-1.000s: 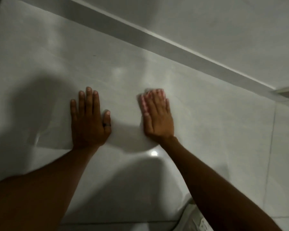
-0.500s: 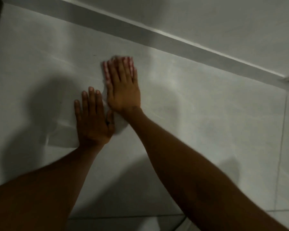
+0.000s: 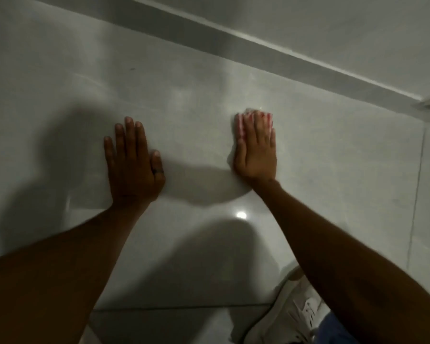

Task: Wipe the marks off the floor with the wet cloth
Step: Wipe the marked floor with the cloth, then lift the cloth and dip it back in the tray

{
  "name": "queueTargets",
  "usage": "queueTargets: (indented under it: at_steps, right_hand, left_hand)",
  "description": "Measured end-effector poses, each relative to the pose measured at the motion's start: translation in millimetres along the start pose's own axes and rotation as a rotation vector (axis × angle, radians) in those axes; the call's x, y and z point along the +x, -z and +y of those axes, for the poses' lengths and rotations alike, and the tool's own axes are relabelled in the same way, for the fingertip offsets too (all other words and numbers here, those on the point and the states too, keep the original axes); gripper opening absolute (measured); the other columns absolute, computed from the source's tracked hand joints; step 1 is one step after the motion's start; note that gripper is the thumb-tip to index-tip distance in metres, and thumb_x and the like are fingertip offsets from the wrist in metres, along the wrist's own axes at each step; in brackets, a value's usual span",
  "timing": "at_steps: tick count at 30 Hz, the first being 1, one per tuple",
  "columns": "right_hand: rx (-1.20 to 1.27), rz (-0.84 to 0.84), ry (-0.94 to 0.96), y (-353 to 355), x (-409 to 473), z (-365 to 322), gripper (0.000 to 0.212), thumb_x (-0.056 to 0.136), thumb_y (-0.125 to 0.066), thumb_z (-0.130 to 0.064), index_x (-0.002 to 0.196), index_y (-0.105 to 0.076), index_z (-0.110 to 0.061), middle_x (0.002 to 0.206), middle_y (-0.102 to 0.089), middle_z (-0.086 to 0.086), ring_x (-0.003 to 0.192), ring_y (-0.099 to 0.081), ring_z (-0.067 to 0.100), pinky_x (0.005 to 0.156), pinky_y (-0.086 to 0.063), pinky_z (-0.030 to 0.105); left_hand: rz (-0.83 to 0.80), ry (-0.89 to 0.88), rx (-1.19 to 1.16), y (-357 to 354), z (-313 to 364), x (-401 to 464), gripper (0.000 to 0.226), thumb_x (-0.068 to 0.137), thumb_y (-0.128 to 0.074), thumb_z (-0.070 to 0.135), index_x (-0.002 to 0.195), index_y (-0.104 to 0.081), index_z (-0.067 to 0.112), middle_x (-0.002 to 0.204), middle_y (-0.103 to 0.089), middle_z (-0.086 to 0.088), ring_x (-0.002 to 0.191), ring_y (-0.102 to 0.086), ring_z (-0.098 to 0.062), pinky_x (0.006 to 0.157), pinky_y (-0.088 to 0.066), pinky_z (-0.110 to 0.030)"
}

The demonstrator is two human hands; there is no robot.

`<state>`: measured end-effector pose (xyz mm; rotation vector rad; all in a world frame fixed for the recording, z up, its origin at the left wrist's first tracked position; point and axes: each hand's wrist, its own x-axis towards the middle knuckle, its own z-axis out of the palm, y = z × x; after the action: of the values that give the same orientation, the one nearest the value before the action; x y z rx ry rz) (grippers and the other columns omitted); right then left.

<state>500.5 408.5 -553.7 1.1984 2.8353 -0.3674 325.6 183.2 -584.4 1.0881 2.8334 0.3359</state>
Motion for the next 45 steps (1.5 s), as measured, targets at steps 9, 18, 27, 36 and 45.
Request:
queueTargets:
  at_steps: [9, 18, 27, 36, 45]
  right_hand:
    - [0.166, -0.010, -0.202, 5.7, 93.2, -48.7, 0.078, 0.093, -0.046, -0.016, 0.167, -0.024, -0.009, 0.178, -0.012, 0.019, 0.167, -0.003, 0.042, 0.137, 0.000, 0.051]
    - [0.489, -0.781, -0.111, 54.0, -5.9, -147.3, 0.089, 0.098, -0.064, -0.005, 0.170, -0.015, -0.021, 0.165, -0.043, 0.025, 0.151, -0.048, 0.038, 0.120, -0.048, 0.051]
    - [2.126, -0.543, -0.714, 339.2, -15.7, -301.5, 0.047, 0.104, -0.039, -0.017, 0.147, -0.050, -0.002, 0.115, -0.069, 0.011, 0.101, -0.068, 0.025, 0.093, -0.058, 0.036]
    - [1.370, -0.527, -0.234, 433.4, 71.3, -473.9, 0.037, 0.094, -0.076, -0.019, 0.128, -0.066, -0.008, 0.122, -0.078, 0.012, 0.110, -0.076, 0.029, 0.091, -0.063, 0.040]
    - [0.230, -0.430, 0.155, 374.6, 147.6, -610.2, 0.048, 0.093, -0.070, -0.023, 0.135, -0.052, -0.008, 0.103, -0.058, 0.004, 0.112, -0.065, 0.028, 0.088, -0.056, 0.039]
  left_hand:
    - [-0.031, -0.002, 0.050, -1.1, -1.0, -0.3, 0.070, 0.110, -0.027, 0.040, 0.170, -0.018, 0.003, 0.178, -0.018, -0.020, 0.166, -0.017, -0.039, 0.135, -0.010, -0.058]
    - [-0.690, 0.105, -0.246, 75.9, -11.4, 29.1, 0.079, 0.106, -0.030, 0.042, 0.168, -0.017, -0.004, 0.177, -0.010, -0.028, 0.165, -0.012, -0.045, 0.135, -0.008, -0.051]
    - [-0.774, 1.012, -1.494, 428.6, 27.3, 43.8, 0.058, 0.101, -0.043, 0.071, 0.133, -0.069, 0.031, 0.130, -0.078, 0.000, 0.111, -0.079, -0.026, 0.083, -0.066, -0.049]
    - [-0.309, 0.868, -1.425, 597.6, -92.6, 100.2, 0.047, 0.084, -0.069, -0.002, 0.131, -0.066, 0.005, 0.112, -0.078, -0.014, 0.094, -0.075, -0.029, 0.073, -0.064, -0.031]
    - [-0.208, 0.808, -0.948, 546.9, -233.6, 133.6, 0.055, 0.090, -0.062, -0.013, 0.139, -0.069, 0.010, 0.120, -0.075, -0.010, 0.114, -0.070, -0.029, 0.095, -0.058, -0.033]
